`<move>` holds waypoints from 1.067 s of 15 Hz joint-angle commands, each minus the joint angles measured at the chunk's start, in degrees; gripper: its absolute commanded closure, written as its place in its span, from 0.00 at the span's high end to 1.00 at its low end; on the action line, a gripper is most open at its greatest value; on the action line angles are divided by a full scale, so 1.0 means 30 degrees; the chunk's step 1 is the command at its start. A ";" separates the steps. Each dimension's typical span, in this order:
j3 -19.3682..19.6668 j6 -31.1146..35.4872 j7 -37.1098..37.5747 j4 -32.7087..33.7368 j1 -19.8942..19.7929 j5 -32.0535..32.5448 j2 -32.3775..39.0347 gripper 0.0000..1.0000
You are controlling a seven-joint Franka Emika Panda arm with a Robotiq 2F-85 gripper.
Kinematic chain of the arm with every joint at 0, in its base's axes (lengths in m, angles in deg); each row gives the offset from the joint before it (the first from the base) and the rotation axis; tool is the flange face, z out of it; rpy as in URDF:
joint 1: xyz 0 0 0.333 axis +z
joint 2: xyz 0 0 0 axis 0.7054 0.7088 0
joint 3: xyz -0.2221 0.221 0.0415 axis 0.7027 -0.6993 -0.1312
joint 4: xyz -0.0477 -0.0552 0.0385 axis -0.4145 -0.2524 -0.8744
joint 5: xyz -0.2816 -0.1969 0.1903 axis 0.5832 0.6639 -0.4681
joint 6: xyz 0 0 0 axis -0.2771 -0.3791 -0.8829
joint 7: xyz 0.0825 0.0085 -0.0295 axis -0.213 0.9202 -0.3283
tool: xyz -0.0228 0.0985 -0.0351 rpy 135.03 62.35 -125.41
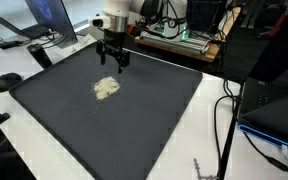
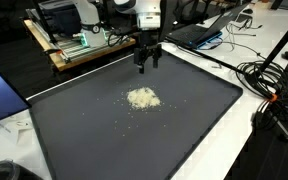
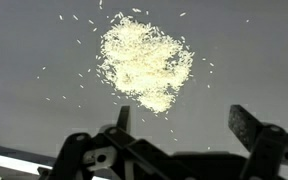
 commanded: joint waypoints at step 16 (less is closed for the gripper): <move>-1.3265 -0.6235 -1.9162 0.2318 -1.7393 -1.6429 0.0887 1.00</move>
